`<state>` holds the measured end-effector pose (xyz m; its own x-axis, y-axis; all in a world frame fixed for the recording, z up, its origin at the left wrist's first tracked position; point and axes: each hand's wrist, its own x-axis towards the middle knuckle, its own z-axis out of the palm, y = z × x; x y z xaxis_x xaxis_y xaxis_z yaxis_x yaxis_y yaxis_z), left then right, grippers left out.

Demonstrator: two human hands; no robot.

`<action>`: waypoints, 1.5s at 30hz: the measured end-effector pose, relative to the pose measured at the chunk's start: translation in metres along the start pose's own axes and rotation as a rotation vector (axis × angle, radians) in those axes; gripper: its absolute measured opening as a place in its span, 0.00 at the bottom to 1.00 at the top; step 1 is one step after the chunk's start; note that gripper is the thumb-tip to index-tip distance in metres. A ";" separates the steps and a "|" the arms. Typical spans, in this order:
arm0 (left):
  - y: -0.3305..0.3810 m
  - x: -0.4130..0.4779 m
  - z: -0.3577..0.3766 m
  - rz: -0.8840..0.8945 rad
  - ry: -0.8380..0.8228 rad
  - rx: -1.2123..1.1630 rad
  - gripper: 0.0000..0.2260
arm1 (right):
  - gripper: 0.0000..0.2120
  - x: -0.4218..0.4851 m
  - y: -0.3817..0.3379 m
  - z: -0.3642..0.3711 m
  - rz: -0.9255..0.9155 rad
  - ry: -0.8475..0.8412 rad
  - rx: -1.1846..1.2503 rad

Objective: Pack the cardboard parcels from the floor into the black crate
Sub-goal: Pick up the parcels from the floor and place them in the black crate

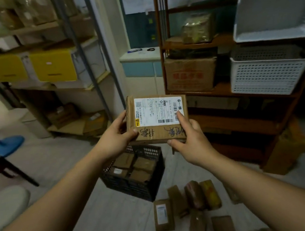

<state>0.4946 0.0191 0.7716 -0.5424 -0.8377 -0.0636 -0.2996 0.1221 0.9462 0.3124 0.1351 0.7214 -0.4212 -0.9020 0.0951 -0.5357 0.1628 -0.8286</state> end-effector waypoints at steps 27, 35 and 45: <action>-0.119 0.305 -0.205 0.070 -0.135 0.394 0.41 | 0.36 0.320 -0.023 0.218 0.075 -0.037 -0.088; -0.180 0.426 -0.245 0.141 -0.369 0.464 0.36 | 0.35 0.386 -0.014 0.288 0.287 0.144 -0.146; -0.242 0.504 -0.257 -0.005 -0.653 0.285 0.29 | 0.37 0.407 -0.008 0.361 0.542 0.161 -0.130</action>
<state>0.4952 -0.5699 0.5925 -0.8732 -0.3597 -0.3289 -0.4485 0.3286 0.8312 0.4091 -0.3774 0.5675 -0.7612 -0.6053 -0.2328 -0.2935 0.6417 -0.7086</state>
